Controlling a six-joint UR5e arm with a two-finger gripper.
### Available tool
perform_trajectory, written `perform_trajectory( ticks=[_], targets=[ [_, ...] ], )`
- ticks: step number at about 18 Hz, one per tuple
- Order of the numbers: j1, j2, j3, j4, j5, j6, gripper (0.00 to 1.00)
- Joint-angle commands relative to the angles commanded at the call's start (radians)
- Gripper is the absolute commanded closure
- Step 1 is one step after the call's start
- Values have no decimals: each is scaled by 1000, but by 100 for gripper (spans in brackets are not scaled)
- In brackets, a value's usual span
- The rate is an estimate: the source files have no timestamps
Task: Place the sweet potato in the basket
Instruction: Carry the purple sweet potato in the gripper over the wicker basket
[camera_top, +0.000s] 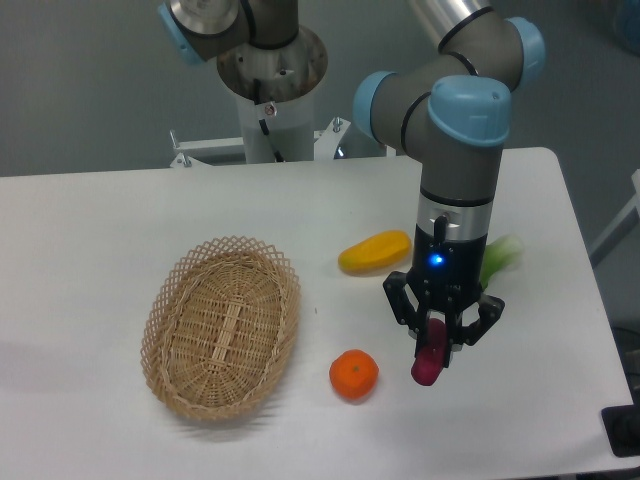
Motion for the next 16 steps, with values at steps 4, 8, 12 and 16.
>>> perform_trajectory(
  ticks=[4,8,12,16],
  targets=[
    [-8,3,-6,0,0,-6,76],
    [-35,23,-26,-2,8,-14,76],
    [-67,64,-107,0,14,-40,76],
    [-107,110,-208,14,17,-58,76]
  ],
)
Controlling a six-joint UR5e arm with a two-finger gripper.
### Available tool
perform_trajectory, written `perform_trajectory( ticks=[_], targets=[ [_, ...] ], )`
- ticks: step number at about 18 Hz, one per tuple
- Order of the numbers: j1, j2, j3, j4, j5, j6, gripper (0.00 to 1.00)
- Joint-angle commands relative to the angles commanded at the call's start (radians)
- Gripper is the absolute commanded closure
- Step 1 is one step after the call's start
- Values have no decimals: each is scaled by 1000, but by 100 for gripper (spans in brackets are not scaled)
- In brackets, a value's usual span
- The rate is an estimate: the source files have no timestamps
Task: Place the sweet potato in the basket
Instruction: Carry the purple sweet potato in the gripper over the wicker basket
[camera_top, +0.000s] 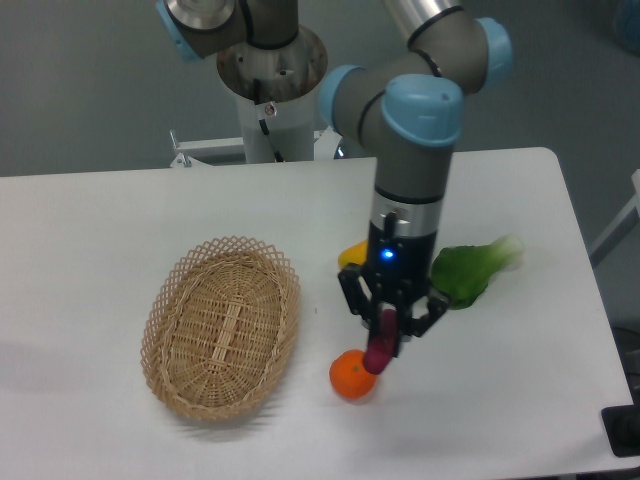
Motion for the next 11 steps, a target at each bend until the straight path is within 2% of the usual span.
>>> perform_trajectory(
  ticks=[4,8,11],
  targets=[
    [-69,5,-51,8,53,-84,76],
    [-169,-14,-100,8,193,-83,76],
    [-215,-34,-103,5,209,-66,75]
  ],
)
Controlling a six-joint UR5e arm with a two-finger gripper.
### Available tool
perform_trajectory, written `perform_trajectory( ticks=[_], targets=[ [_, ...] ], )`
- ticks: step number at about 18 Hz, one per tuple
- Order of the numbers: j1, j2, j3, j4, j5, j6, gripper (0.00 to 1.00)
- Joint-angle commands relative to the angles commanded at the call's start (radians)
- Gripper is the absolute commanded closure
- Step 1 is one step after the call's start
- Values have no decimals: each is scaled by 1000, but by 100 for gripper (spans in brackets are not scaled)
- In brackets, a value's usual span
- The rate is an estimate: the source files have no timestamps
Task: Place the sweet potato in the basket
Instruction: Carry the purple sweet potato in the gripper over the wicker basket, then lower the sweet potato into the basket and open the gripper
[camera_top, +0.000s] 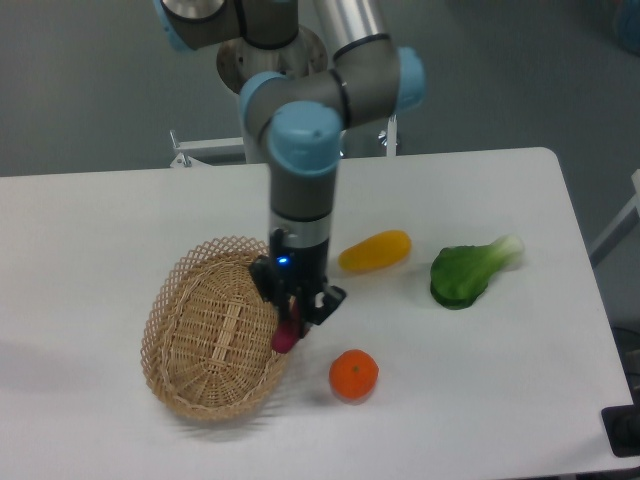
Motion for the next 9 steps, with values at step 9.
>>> perform_trajectory(
  ticks=[9],
  targets=[
    [-83,-28,-63,0,0,152,75]
  ],
)
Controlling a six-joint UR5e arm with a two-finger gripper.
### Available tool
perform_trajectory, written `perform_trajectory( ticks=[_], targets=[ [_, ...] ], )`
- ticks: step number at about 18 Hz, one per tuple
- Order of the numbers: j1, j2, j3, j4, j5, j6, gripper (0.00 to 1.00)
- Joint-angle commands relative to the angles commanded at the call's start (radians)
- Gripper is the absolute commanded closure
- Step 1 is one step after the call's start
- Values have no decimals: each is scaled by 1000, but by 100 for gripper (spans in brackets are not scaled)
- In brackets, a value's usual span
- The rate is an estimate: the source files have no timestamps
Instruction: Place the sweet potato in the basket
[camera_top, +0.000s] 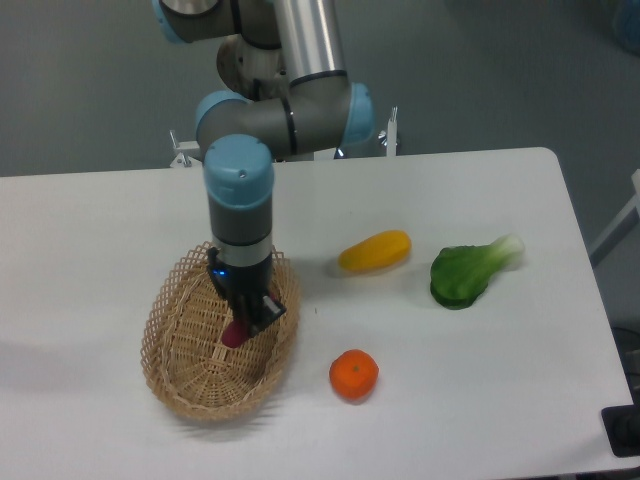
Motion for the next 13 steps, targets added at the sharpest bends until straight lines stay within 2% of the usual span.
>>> perform_trajectory(
  ticks=[4,6,7,8,9,10,13],
  targets=[
    [-26,-21,-2,2,2,-8,75],
    [-28,-22,-3,2,2,-8,68],
    [-29,-23,-2,2,2,-8,57],
    [-28,-25,1,3,2,-9,40],
    [-28,-31,9,6,3,-9,14],
    [-28,-29,18,6,9,-9,1],
    [-28,-29,60,5,35,-27,0]
  ],
)
